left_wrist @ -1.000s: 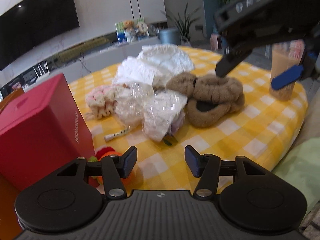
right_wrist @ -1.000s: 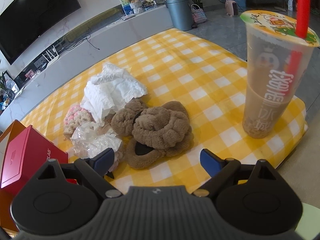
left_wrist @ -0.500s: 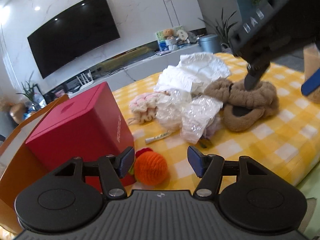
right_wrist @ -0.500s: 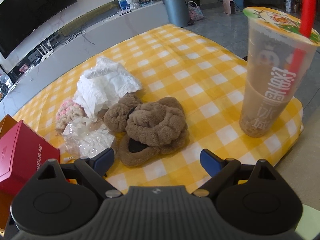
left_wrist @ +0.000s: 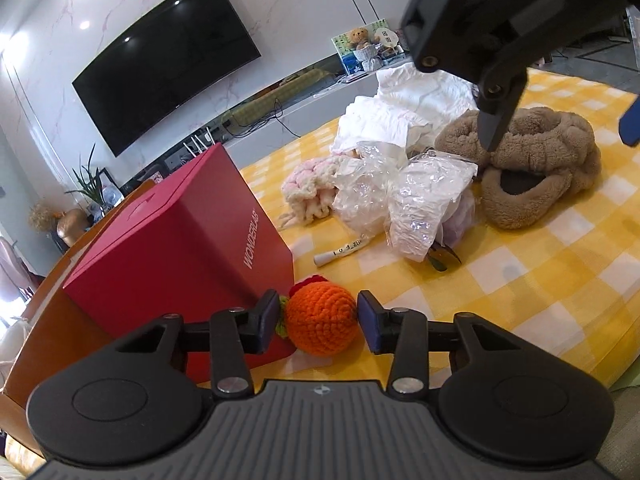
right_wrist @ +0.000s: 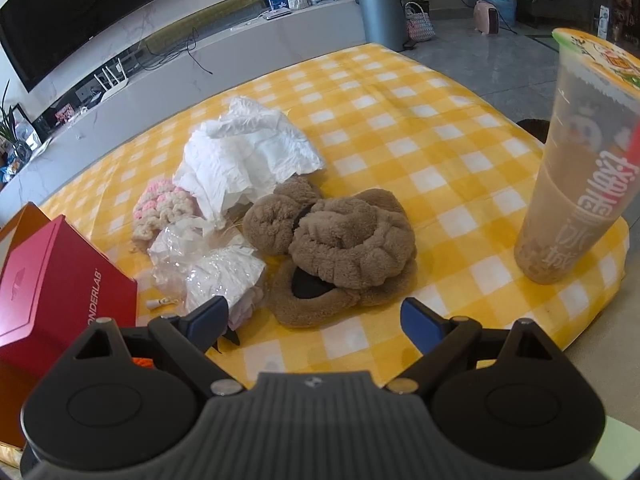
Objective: Organize soft objects
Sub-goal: 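Grasp the orange crocheted ball with the left tool while the right tool grasps the plastic-wrapped bundle, then carry the plastic bundle into the orange box and open the right tool while the left tool carries the ball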
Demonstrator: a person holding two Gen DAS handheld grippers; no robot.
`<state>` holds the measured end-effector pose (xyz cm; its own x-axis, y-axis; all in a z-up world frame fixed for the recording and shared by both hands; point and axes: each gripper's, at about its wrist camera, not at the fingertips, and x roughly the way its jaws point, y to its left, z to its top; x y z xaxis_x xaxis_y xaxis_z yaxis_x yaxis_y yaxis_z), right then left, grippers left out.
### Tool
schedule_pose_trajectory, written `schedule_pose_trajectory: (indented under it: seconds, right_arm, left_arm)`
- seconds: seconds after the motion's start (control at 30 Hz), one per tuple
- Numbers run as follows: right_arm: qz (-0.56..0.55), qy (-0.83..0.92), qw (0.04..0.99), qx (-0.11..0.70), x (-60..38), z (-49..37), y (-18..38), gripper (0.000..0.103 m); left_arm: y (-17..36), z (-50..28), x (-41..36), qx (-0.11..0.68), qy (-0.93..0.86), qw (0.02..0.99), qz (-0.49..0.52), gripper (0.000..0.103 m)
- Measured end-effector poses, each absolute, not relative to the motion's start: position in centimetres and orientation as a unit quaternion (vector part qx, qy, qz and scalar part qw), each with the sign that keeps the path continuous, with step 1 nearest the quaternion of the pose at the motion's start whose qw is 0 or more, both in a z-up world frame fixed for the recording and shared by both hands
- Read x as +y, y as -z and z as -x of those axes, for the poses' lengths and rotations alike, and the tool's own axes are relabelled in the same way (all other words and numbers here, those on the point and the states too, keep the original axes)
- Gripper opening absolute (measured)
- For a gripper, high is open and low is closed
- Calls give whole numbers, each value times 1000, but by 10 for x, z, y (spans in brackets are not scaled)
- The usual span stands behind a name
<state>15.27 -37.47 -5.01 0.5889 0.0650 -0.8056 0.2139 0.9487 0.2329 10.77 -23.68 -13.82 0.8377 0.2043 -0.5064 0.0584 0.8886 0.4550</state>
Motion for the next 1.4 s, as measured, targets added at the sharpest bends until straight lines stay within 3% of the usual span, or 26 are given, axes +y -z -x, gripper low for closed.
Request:
schedule_pose_trajectory:
  seconds: [0.03,0.33,0.5,0.97,1.07,1.2,1.4]
  right_arm:
    - [-152,41,880,448,-374,-152,49,91]
    - [-100,-50,921,374,-339,-166,27,91]
    - [14,-71,913,401,-297,-185,46,91]
    - [79,-75,878,467,-272,-223,92,89]
    - [97,-76,875,469,-267,-226,97,83]
    - [87,-76,876,468,-273,-222,92,64]
    - [46,-76,883,462,-286,-214,77,55]
  left_arm:
    - [137,-106,-237,280,-36,931,-233,42]
    - [106,-95,-211,301,47,940,-151,42]
    - [101,-95,-194,335,62,936,-92,42]
    - [109,-98,-192,326,53,940,-92,43]
    - [108,-98,-192,323,52,940,-94,44]
    - [108,-97,-193,321,51,941,-95,45]
    - [111,-96,-192,322,43,940,-102,46]
